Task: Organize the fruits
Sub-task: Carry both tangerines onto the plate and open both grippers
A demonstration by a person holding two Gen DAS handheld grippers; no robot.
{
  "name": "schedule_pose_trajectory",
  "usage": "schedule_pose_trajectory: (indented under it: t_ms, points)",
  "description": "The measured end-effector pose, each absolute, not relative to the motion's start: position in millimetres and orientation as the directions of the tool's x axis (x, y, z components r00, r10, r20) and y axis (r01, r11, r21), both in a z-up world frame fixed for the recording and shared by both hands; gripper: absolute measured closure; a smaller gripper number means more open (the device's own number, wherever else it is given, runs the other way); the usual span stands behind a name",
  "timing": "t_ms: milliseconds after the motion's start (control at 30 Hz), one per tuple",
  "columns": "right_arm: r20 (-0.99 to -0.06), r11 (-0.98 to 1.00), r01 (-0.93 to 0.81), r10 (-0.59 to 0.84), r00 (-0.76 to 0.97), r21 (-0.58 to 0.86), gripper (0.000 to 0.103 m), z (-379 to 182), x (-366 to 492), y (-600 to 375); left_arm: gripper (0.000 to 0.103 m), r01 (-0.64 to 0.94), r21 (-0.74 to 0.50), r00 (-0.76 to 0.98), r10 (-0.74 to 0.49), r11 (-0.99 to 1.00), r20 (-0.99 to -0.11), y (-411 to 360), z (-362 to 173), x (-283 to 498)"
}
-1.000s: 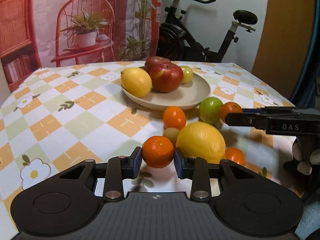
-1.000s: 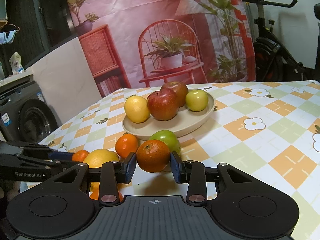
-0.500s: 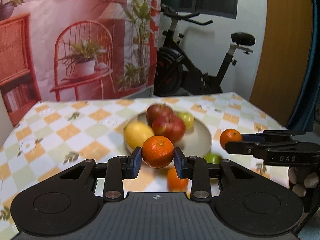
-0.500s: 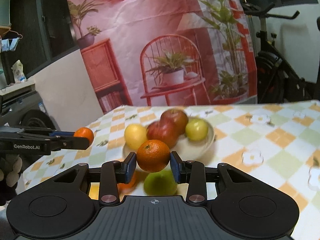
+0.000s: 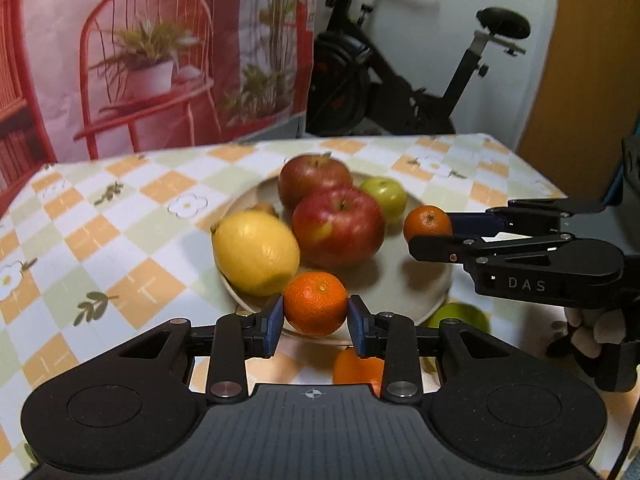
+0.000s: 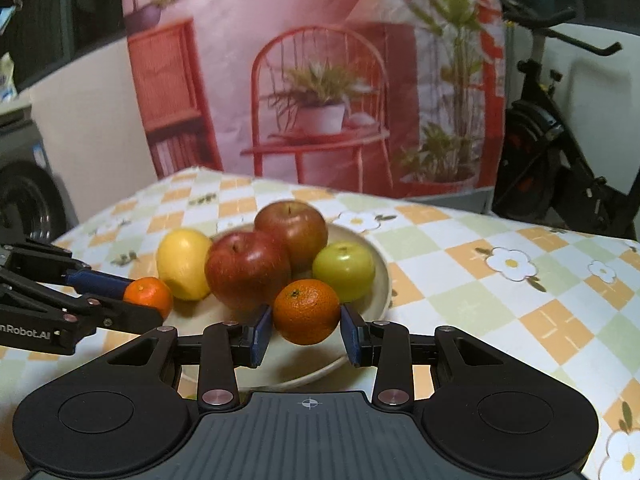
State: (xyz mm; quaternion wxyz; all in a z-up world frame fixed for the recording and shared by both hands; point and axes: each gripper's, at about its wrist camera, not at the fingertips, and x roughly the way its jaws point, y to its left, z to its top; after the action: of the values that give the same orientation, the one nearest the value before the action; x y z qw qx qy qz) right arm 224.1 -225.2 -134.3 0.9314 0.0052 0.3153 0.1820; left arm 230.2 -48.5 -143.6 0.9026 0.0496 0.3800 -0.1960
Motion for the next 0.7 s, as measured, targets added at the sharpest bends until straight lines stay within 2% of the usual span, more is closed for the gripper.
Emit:
schedule_pose_trajectory:
  t_ms: [333,700]
  points:
    - [-0.657,0.940,-0.320,0.316,0.685,0.119,0.069,-146.9,260.8,-219.8,0.067,0.396,-0.014,0.624,-0.280,0.918,-0.730,-52.0,-149.5,242.8]
    - [-0.651,0.944,-0.309,0.308,0.694,0.117,0.069,-151.5,270.1,-223.1,0.067,0.405,0.017,0.626,-0.264,0.914,-0.733,-58.5,-151.6,242.4]
